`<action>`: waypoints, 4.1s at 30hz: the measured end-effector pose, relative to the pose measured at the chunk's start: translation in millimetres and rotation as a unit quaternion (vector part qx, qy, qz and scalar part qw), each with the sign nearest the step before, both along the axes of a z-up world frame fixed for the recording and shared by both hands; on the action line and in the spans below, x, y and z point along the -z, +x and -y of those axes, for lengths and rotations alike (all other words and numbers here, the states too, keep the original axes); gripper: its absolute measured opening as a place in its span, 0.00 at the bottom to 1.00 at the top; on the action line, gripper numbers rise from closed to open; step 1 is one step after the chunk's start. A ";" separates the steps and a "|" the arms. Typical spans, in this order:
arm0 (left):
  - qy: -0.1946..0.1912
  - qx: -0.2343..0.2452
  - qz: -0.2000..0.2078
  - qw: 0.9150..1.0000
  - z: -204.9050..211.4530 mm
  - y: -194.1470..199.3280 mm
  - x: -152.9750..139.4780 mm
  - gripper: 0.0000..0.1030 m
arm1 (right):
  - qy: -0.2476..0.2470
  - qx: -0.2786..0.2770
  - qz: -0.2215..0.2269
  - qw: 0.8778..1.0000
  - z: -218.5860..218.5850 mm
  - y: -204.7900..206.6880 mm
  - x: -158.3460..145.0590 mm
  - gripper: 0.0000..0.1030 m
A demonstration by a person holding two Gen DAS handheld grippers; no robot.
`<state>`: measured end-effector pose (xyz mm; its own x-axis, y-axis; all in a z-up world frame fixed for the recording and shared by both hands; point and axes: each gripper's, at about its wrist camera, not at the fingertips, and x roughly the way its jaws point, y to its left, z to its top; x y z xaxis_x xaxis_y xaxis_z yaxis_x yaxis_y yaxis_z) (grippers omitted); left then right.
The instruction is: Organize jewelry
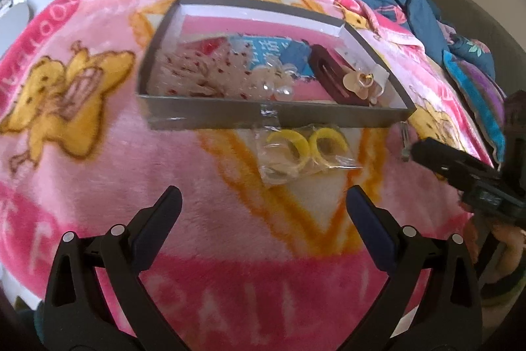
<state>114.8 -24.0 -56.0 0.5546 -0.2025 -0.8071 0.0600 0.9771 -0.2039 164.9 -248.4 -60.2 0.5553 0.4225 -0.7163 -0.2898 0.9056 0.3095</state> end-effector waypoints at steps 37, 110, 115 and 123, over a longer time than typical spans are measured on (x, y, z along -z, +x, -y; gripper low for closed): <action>0.002 -0.034 0.063 0.997 -32.4 -2.6 -35.3 0.74 | 0.034 -0.050 0.037 0.997 -3.2 -13.8 -30.6 0.33; 0.012 -0.039 0.118 0.992 -36.8 -50.4 -85.0 0.91 | -0.003 -0.051 0.154 0.987 -31.3 -76.4 -89.9 0.95; 0.018 -0.042 0.109 0.993 -34.2 -63.2 -72.1 0.91 | -0.013 -0.019 0.154 0.988 -30.8 -85.1 -80.4 0.95; 0.018 -0.041 0.102 0.994 -31.5 -67.5 -58.8 0.91 | -0.024 0.007 0.129 0.991 -33.6 -85.3 -62.1 0.95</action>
